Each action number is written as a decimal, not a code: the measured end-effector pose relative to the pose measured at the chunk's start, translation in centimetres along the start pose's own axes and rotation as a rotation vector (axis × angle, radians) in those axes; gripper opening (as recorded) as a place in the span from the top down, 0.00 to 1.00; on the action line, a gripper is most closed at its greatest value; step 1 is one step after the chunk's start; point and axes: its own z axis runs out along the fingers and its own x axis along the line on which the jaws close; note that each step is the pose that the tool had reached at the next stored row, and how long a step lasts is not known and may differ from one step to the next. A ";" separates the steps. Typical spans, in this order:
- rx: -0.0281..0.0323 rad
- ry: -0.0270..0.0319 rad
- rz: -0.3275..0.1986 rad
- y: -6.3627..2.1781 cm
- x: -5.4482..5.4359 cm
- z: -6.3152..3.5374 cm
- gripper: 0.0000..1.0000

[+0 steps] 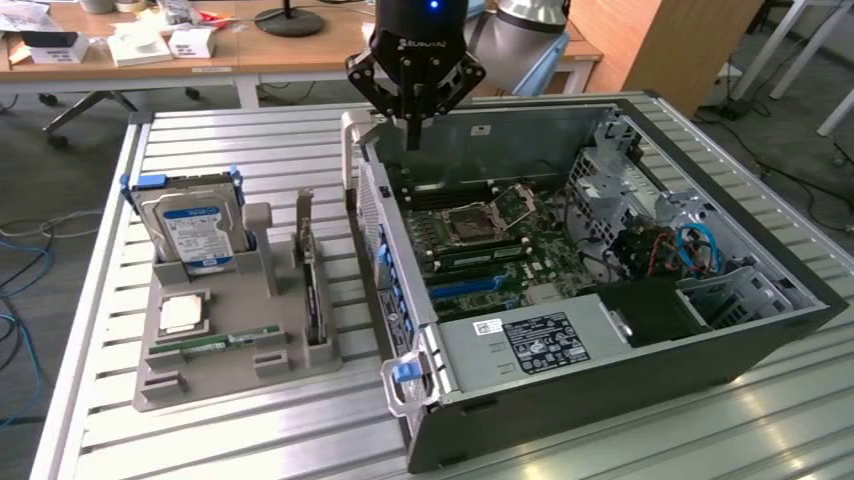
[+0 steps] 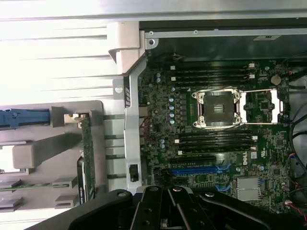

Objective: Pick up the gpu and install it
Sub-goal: 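Reach for the gpu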

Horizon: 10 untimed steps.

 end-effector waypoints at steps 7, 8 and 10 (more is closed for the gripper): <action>0.0001 0.0000 0.000 -0.11 1.5 -0.02 0.89; 0.0001 -0.0001 0.000 -0.13 1.8 -0.02 0.89; 0.0002 0.0000 0.000 -0.16 2.2 -0.03 0.89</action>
